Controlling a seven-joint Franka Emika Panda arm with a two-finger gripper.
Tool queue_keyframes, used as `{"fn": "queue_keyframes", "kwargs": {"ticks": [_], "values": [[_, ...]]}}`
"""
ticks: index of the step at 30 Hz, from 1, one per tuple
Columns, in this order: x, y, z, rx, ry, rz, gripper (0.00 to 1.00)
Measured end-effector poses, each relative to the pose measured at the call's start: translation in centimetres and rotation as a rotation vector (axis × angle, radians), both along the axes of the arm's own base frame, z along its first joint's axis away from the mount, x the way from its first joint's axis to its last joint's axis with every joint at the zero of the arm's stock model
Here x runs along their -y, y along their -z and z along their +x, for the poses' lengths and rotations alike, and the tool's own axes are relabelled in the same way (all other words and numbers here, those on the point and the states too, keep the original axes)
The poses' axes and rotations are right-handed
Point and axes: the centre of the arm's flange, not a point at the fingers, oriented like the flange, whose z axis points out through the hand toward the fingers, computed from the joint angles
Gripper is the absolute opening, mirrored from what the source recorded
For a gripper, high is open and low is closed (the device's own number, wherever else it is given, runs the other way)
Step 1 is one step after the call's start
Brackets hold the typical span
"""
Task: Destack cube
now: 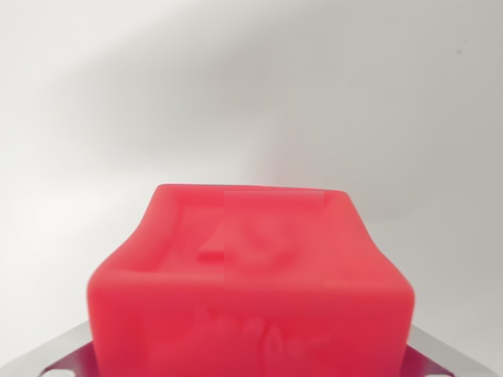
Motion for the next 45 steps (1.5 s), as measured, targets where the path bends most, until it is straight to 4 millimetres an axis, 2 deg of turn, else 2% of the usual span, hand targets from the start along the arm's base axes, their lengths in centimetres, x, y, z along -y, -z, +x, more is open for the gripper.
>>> {"fn": "queue_keyframes", "kwargs": {"ticks": [15,25,33,34,45], "values": [[0.0,3.3,0.0,-0.001,-0.001,0.000,0.00],[0.0,4.7,0.0,-0.001,-0.001,0.000,0.00],[0.0,4.9,0.1,0.001,-0.001,0.000,0.00],[0.0,4.9,0.1,0.001,-0.001,0.000,1.00],[0.0,4.9,0.1,0.001,-0.001,0.000,1.00]]}}
